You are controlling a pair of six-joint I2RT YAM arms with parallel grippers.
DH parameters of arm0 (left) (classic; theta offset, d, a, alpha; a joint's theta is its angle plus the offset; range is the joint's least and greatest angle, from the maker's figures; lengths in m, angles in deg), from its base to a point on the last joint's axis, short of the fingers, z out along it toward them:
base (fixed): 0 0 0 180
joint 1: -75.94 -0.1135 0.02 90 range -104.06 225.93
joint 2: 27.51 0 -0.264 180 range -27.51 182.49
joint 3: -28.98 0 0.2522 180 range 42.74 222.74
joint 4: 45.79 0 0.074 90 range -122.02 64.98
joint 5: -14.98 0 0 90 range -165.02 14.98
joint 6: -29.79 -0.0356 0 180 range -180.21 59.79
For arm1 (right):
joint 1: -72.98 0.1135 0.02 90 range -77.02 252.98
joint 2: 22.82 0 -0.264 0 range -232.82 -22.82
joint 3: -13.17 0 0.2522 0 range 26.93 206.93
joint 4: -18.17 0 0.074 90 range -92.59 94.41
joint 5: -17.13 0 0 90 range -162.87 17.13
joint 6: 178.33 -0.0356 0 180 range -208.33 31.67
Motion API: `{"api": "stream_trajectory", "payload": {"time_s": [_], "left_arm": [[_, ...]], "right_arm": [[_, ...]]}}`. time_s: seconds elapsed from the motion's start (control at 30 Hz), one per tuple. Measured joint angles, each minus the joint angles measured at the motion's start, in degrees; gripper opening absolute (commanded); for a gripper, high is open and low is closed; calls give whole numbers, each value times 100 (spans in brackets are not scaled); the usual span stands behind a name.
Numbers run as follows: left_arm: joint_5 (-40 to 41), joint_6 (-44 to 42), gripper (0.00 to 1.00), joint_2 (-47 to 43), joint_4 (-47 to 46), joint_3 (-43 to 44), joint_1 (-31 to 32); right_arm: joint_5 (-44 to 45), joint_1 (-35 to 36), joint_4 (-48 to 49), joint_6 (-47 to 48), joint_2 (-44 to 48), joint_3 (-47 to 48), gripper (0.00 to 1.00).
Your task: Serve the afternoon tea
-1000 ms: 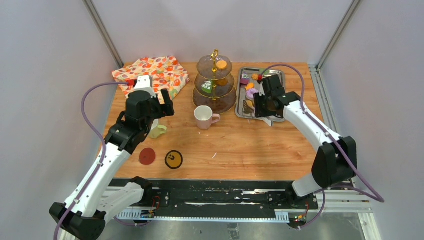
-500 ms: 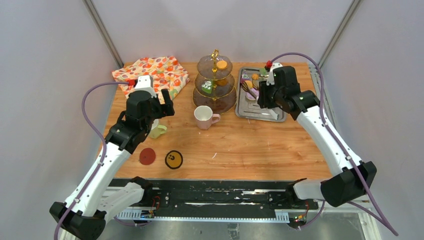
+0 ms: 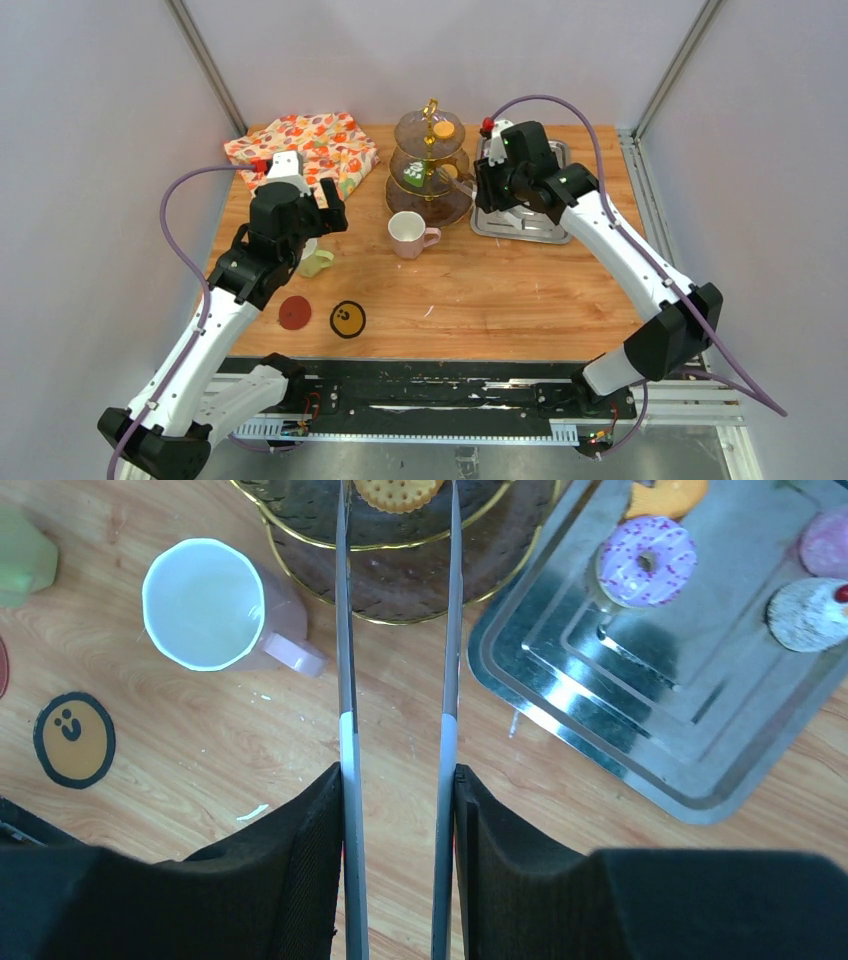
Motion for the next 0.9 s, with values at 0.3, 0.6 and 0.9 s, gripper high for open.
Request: {"api": "stream_trajectory", "payload": {"time_s": [0.3,0.6,0.9], "left_arm": [[-2,33,95,-4,2,0,0],[-57,63,95,13,2,0,0],[-83,98,95,57,31,2,0]], "right_arm": [[-221,103,-11,44,-400,111,40],[-214,103,-13,116,-387,111,44],[48,103,-17,186,-81,107,28]]}}
